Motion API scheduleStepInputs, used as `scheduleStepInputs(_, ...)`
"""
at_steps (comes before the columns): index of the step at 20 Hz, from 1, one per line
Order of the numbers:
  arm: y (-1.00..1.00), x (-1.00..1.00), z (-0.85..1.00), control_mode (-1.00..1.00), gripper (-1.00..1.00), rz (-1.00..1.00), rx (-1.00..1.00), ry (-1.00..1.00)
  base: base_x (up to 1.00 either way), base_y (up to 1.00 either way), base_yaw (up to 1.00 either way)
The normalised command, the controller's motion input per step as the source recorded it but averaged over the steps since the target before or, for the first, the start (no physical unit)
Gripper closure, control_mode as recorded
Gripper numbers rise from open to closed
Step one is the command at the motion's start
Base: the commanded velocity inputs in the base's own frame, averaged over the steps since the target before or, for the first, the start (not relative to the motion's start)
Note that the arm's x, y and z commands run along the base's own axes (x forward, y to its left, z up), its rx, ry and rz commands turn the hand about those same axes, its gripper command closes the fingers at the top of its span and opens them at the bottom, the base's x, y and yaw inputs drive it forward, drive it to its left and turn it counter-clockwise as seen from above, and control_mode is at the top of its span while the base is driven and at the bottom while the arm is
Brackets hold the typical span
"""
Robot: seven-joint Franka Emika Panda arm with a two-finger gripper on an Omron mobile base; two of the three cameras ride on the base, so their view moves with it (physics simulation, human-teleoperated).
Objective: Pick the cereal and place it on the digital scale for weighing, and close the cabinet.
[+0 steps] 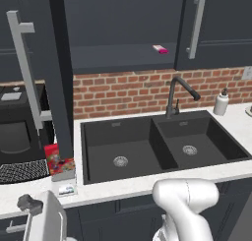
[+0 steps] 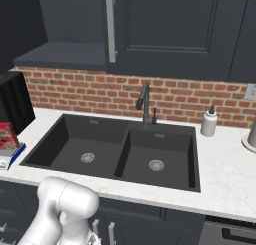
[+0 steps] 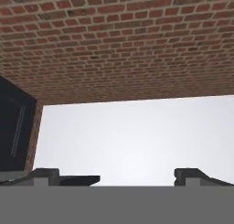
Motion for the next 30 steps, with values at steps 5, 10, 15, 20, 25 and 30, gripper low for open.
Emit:
scheduleStepInputs(5,0.07,0.23,-0.18,-1.0,-1.0,0.07,0.17,0.22,0.0,0.0,0.0)
scheduleStepInputs(10,0.0,0.47,-0.07,-1.0,-1.0,0.08,0.23,0.2,0.0,0.0,0.0)
scheduleStepInputs(15,0.23,0.53,-0.35,-1.0,-1.0,0.04,0.17,0.14,0.0,0.0,0.0)
scheduleStepInputs(20,0.49,0.46,-0.42,-1.0,-1.0,0.01,0.12,0.13,0.0,0.0,0.0)
scheduleStepInputs(25,0.38,0.39,-0.26,-1.0,-1.0,0.0,0.12,0.08,0.0,0.0,0.0)
scheduleStepInputs(30,0.34,0.34,-0.02,-1.0,-1.0,0.0,0.16,0.0,0.0,0.0,0.0)
